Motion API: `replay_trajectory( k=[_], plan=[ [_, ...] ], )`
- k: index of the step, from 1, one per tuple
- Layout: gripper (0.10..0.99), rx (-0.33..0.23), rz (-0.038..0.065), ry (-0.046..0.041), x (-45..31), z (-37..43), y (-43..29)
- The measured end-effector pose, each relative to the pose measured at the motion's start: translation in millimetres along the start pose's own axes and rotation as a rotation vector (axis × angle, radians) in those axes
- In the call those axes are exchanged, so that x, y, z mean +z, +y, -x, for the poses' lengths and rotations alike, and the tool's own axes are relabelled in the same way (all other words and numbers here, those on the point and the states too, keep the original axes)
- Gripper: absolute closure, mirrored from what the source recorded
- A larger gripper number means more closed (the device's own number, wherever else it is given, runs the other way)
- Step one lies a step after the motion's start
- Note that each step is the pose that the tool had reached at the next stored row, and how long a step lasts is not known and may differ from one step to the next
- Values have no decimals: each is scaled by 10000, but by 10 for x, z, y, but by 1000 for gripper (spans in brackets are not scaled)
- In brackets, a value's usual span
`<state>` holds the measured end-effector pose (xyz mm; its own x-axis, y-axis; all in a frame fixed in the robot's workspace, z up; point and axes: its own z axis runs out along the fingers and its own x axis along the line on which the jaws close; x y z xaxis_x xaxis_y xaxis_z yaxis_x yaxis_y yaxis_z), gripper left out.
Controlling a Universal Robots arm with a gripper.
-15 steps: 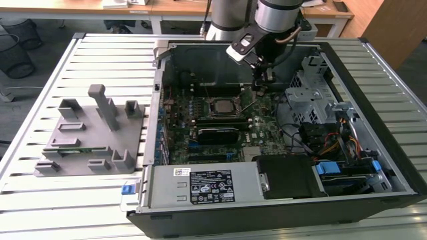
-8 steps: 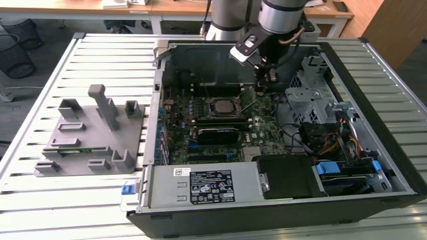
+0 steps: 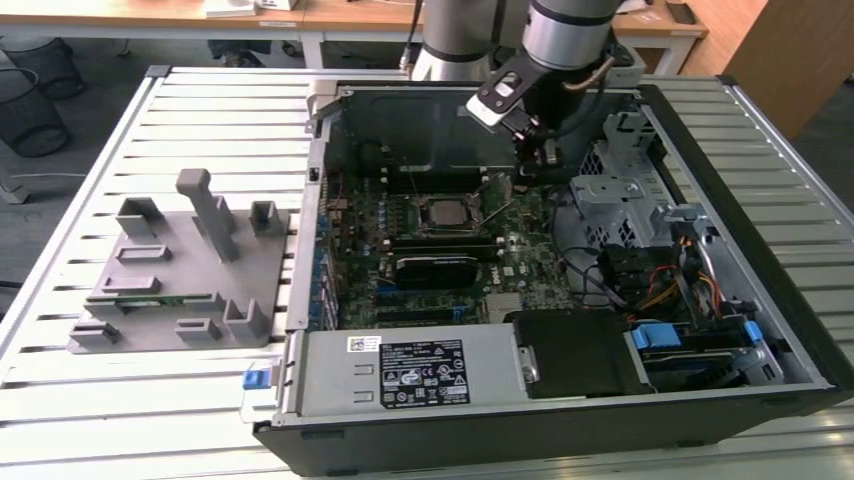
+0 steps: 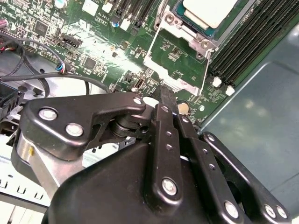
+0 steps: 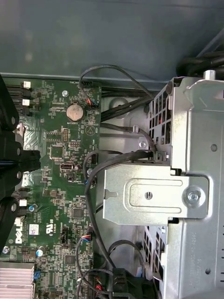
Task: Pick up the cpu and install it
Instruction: 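Close the cpu cover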
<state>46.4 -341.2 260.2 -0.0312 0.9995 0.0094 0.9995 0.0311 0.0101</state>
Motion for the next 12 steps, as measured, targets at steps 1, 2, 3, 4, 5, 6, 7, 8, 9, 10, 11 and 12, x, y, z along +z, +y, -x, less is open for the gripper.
replay_trajectory(
  k=[1,2,3,4,5,6,7,8,9,10,11,12],
  plan=[
    [980,0,-5,-14,4,-1,7],
    [980,0,-9,-28,8,-2,14],
    [980,0,-13,-38,11,-3,21],
    [980,0,-20,-49,15,-6,28],
    [980,-1,-28,-61,20,-9,33],
    [980,0,-39,-72,28,-15,36],
    [980,1,-50,-83,36,-23,37],
    [980,0,-61,-90,46,-32,38],
    [980,-1,-71,-93,57,-41,38],
    [980,0,-80,-93,69,-49,39],
    [980,-1,-91,-92,81,-56,39],
    [980,-1,-101,-92,93,-60,40]
  ],
)
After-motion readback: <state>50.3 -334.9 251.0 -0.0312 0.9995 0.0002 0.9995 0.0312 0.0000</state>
